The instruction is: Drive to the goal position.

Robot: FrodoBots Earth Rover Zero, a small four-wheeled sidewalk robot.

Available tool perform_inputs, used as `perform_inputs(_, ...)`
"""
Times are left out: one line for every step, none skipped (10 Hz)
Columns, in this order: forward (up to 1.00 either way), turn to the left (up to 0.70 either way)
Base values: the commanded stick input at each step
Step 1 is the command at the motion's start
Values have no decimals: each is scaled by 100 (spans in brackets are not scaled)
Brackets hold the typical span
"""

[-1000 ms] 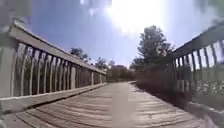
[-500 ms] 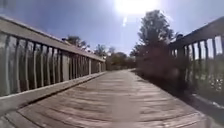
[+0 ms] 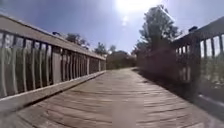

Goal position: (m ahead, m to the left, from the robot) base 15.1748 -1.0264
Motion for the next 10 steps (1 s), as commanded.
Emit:
perform_inputs(70, 0)
perform_inputs(70, 0)
perform_inputs(70, 0)
perform_inputs(70, 0)
perform_inputs(70, 0)
perform_inputs(70, 0)
perform_inputs(70, 0)
perform_inputs(70, 0)
perform_inputs(70, 0)
perform_inputs(70, 0)
